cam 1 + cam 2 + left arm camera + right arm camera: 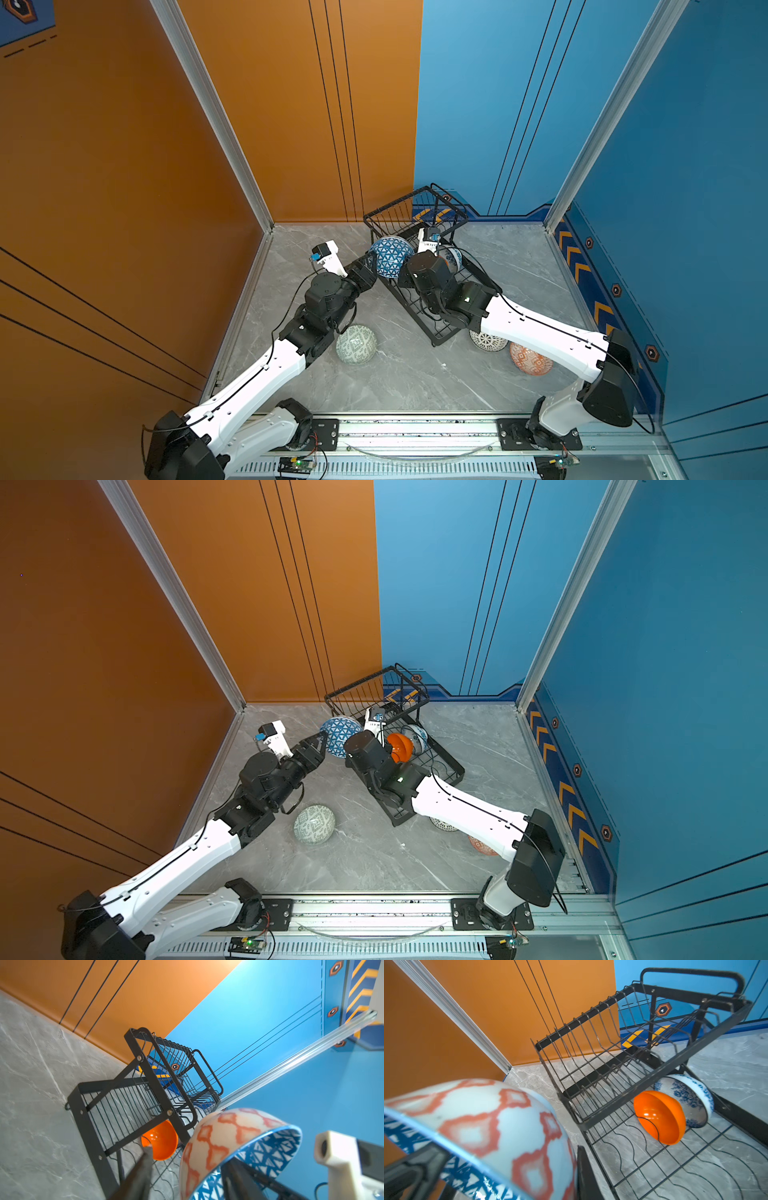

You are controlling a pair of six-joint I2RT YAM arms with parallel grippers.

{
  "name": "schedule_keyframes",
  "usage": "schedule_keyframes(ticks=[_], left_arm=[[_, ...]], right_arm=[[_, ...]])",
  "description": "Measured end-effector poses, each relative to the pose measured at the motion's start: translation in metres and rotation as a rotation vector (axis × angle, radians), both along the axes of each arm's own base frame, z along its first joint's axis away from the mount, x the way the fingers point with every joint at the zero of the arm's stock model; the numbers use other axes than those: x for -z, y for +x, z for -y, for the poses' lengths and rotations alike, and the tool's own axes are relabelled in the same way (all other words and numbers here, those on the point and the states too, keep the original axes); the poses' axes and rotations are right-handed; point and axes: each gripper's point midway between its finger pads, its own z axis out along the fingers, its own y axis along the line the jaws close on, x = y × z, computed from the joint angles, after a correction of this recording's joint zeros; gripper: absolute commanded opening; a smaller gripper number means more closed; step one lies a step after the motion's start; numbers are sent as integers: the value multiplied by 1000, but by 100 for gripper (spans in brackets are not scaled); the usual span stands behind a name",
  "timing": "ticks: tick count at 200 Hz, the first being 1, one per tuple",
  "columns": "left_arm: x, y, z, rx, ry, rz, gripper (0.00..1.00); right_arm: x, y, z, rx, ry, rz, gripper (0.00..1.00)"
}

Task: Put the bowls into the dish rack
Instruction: 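Grasp the blue bowl rim with the right gripper while the left gripper holds it, then lower the blue bowl into the rack with the right gripper while the left gripper withdraws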

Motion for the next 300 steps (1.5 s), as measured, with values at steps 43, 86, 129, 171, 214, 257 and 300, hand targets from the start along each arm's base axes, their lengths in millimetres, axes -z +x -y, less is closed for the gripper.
schedule_keyframes(ticks=[43,86,129,171,214,257,300], left_arm=[[-8,-10,-20,-54,-24,28,98],[-2,-12,-32,-88,-17,17,98],[16,-2,-37,-108,-2,-38,98],[30,6,-37,-99,4,-79,98],[38,11,-49,-108,-11,-104,98],[52,16,-61,-123,-16,-139,98],[67,24,-66,-118,-32,-184,98]], right_arm=[[14,-8,54,123,-155,15,0],[52,-9,117,270,-341,-26,0],[94,-6,154,362,-480,-99,0],[142,11,145,391,-560,-180,0],[168,26,133,411,-582,-222,0],[166,38,120,443,-531,-221,0],[176,45,111,498,-512,-223,0]])
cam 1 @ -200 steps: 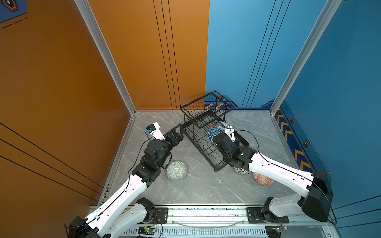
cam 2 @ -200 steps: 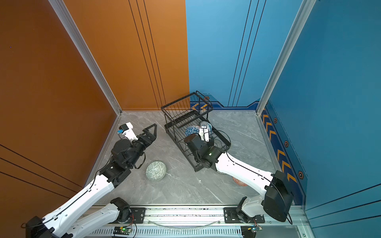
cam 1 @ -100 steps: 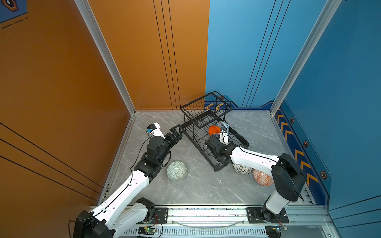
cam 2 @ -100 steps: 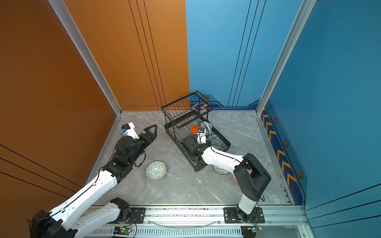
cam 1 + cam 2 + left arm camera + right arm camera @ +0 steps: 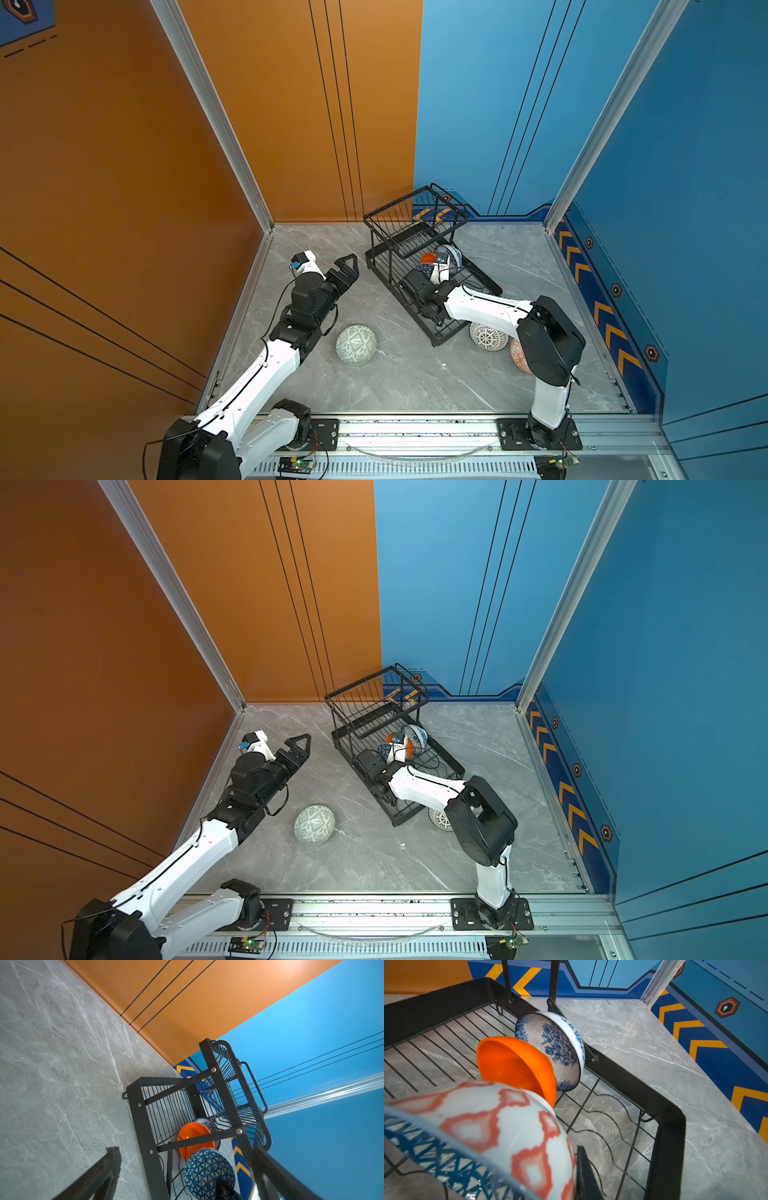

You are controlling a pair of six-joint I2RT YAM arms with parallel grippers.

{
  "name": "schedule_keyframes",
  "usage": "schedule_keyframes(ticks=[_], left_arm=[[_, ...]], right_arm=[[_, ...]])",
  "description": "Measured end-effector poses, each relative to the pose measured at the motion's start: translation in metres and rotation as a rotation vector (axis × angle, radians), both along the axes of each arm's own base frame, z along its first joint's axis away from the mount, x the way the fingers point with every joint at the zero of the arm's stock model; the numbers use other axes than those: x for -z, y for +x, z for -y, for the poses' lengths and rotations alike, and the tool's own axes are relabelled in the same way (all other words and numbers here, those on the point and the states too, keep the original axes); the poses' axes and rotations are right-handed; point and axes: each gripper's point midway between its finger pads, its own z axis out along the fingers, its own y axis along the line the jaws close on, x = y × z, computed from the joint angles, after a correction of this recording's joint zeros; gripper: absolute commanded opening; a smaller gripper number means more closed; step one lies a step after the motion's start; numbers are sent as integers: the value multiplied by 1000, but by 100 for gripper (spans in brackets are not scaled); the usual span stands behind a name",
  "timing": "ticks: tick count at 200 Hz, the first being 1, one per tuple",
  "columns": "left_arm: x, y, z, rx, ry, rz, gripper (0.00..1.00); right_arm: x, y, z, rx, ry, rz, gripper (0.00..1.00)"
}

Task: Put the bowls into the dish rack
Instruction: 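Lower the blue bowl into the rack with the right gripper while the left gripper withdraws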

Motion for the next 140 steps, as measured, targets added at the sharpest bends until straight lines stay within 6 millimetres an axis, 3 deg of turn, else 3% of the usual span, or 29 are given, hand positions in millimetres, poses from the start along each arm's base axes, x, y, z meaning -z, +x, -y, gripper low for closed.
schedule_keyframes(ticks=[140], left_arm=[[8,5,-13,14,-30,-15,98]], right_arm=[[14,13,-13,85,-130,72,0]])
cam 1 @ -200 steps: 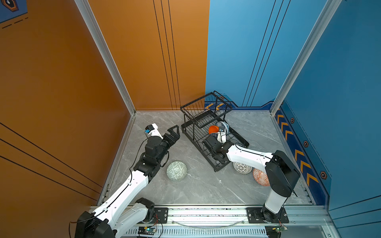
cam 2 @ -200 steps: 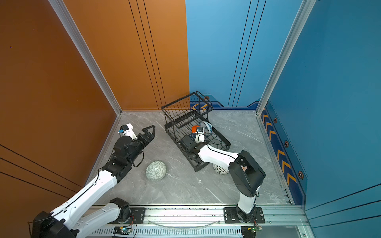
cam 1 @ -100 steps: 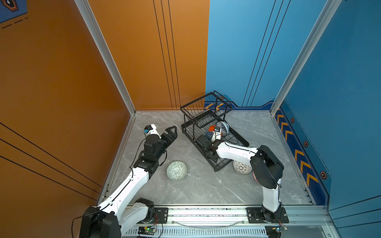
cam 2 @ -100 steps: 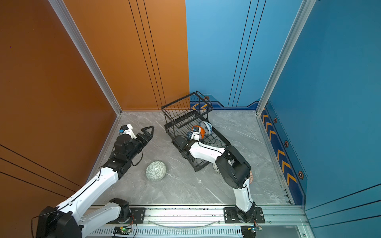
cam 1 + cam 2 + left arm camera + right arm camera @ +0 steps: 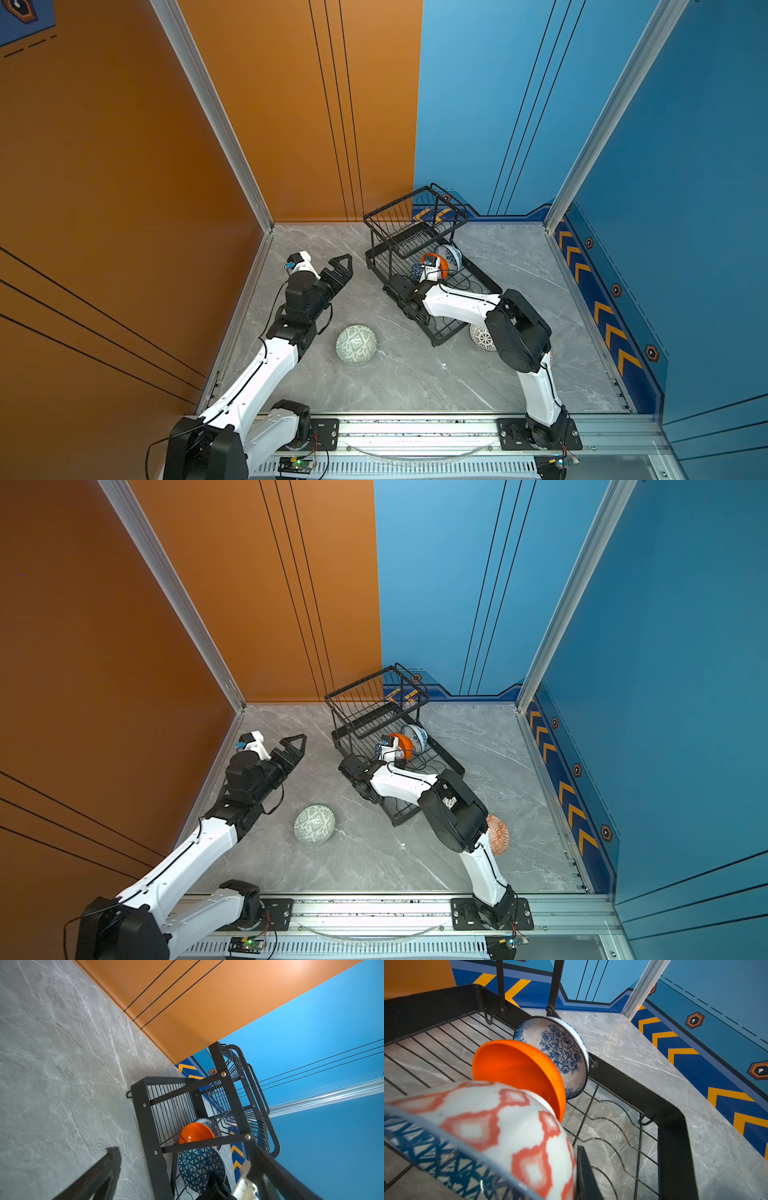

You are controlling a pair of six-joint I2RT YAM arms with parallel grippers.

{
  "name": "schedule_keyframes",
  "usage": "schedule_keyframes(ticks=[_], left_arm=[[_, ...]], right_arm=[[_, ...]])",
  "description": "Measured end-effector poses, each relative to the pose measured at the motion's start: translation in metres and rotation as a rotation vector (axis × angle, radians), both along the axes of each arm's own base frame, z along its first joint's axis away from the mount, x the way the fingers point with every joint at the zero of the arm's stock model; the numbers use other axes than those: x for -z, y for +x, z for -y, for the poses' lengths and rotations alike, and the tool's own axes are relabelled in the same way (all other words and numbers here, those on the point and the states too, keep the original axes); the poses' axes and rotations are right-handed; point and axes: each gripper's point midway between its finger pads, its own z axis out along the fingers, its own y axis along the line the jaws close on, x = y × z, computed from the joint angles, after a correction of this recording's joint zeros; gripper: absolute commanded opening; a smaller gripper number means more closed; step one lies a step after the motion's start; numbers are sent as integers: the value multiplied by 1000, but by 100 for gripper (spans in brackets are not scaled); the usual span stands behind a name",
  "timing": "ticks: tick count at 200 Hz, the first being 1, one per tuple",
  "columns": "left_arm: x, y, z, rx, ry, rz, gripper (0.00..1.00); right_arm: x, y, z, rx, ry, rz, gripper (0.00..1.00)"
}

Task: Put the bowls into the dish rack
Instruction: 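Lower the blue bowl into the rack with the right gripper while the left gripper withdraws, then set the blue bowl upright against the orange bowl with the right gripper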

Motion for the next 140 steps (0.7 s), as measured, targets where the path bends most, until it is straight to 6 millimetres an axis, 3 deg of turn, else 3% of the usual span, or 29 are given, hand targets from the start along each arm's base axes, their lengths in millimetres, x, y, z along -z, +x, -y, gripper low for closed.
schedule_keyframes(ticks=[25,140], left_arm=[[1,1,0,1,-1,-1,98],[15,10,2,30,-65,-35,98]], right_arm=[[9,2,-2,1,-21,-14,0],[6,12,-6,29,-80,29,1]])
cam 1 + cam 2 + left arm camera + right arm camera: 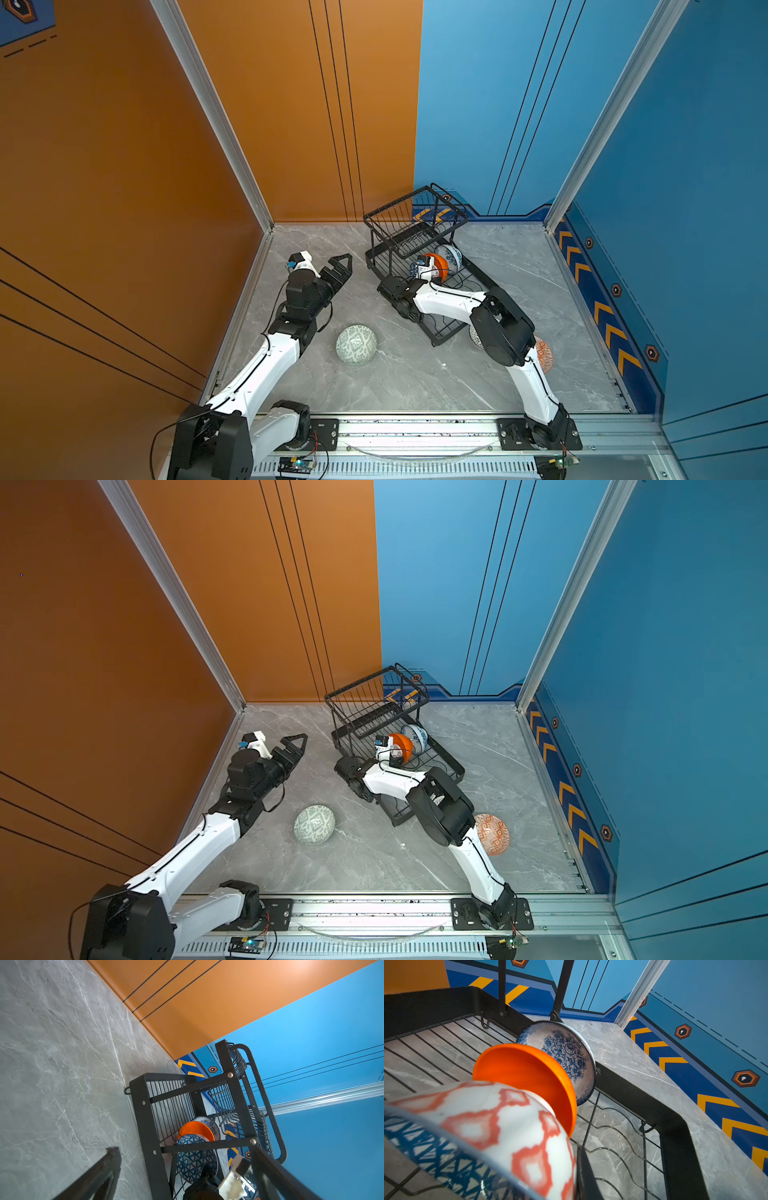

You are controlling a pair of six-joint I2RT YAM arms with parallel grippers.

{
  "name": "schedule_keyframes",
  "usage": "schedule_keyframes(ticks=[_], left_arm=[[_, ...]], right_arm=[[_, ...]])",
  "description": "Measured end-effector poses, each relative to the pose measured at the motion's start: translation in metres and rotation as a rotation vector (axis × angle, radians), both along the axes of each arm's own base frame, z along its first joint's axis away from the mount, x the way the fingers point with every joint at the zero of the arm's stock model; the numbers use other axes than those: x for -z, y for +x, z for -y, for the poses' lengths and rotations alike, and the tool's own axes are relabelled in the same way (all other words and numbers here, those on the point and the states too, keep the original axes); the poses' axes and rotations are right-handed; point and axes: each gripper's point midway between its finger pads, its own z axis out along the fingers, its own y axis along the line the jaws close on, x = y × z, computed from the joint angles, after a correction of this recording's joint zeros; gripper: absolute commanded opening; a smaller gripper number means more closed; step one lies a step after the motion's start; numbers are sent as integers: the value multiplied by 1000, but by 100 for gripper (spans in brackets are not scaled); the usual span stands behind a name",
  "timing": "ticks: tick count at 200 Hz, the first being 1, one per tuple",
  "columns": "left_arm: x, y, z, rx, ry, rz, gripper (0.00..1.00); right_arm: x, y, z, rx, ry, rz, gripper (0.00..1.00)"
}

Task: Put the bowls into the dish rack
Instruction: 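Set the blue bowl upright against the orange bowl with the right gripper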

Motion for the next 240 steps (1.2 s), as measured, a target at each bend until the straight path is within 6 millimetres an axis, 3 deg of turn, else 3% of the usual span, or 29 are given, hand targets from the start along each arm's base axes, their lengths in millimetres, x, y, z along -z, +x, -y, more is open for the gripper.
schedule_keyframes(ticks=[45,240], left_arm=[[20,-3,7,34,-54,-52,98],[16,-2,11,57,-76,-41,98]], right_arm=[[1,-1,4,8,-33,0,1],[12,6,-15,-3,-27,9,4]])
